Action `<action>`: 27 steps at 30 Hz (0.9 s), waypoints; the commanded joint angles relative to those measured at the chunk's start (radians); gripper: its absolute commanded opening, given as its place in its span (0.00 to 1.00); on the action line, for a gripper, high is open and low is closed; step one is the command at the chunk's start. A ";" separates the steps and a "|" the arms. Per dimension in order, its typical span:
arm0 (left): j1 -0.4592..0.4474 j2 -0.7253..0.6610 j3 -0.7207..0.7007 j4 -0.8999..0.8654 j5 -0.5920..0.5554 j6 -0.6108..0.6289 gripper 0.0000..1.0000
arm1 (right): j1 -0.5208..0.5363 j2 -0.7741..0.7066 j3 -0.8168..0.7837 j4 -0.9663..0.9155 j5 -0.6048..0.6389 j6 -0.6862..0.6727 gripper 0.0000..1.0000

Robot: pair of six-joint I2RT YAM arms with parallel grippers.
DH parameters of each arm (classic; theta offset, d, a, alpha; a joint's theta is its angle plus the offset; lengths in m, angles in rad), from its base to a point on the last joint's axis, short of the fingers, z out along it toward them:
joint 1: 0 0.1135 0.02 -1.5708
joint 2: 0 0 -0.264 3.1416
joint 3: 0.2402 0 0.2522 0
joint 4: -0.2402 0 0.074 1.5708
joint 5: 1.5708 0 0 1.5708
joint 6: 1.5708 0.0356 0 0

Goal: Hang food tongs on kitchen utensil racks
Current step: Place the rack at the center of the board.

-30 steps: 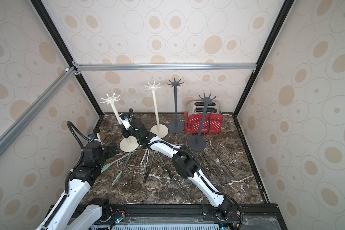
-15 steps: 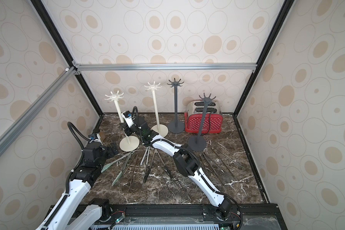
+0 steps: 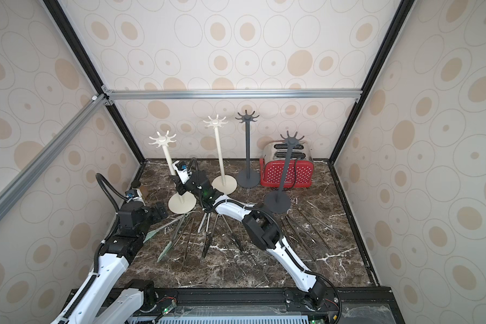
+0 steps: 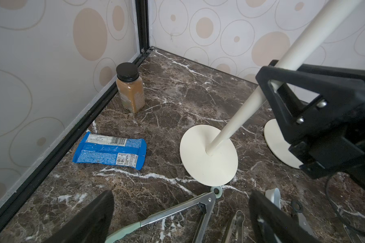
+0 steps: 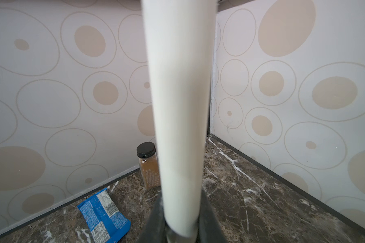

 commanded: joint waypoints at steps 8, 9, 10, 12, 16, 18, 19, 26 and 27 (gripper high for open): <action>-0.003 -0.010 -0.010 0.033 -0.024 0.008 0.99 | 0.047 -0.006 -0.011 -0.044 -0.007 -0.015 0.00; -0.003 -0.008 -0.010 0.034 -0.024 0.008 0.99 | 0.046 -0.002 -0.009 -0.050 -0.005 -0.015 0.00; -0.003 -0.006 -0.010 0.034 -0.023 0.008 0.99 | 0.048 0.004 -0.007 -0.055 -0.002 -0.015 0.00; -0.003 -0.002 -0.011 0.037 -0.021 0.008 0.99 | 0.046 0.010 -0.006 -0.060 0.004 -0.015 0.00; -0.003 0.002 -0.013 0.038 -0.020 0.008 0.99 | 0.047 0.025 0.006 -0.092 0.019 -0.014 0.00; -0.003 0.004 -0.011 0.038 -0.018 0.006 0.99 | 0.046 0.032 0.014 -0.111 0.028 -0.013 0.00; -0.003 0.006 -0.011 0.039 -0.017 0.006 0.99 | 0.047 0.034 0.015 -0.120 0.031 -0.013 0.00; -0.003 0.013 -0.012 0.039 -0.014 0.004 0.99 | 0.046 0.055 0.040 -0.165 0.033 -0.006 0.01; -0.003 0.014 -0.013 0.039 -0.014 0.004 0.99 | 0.047 0.058 0.042 -0.168 0.032 -0.006 0.02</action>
